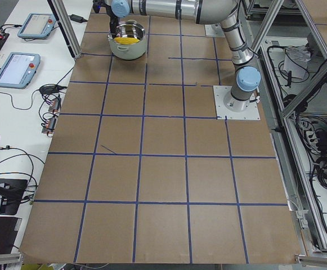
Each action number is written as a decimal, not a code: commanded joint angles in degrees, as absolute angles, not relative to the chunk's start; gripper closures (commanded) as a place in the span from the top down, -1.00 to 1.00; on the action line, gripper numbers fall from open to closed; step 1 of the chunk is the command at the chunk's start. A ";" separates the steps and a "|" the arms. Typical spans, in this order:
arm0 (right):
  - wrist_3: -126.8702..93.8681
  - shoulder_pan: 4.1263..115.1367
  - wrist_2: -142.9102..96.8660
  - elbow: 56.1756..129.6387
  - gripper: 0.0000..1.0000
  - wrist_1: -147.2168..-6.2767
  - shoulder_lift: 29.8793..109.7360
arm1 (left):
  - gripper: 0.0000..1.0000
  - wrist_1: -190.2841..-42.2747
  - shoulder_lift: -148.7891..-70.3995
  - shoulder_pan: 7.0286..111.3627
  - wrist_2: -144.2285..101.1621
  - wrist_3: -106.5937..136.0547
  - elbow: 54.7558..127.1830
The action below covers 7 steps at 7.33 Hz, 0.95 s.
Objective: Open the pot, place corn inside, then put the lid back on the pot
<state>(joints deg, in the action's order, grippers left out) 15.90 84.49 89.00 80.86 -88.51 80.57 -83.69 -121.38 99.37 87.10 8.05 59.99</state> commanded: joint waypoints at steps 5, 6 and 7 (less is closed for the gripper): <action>5.19 103.00 89.56 70.43 -0.30 -93.42 67.36 | 1.00 -86.47 -89.06 85.10 90.44 -5.54 88.15; 5.19 103.36 89.21 66.66 -0.30 -93.60 63.84 | 1.00 -88.14 -88.77 84.99 90.53 -5.54 87.98; 4.92 104.40 89.38 63.23 -0.30 -93.52 60.94 | 1.00 -88.07 -90.07 85.25 90.44 -5.19 87.46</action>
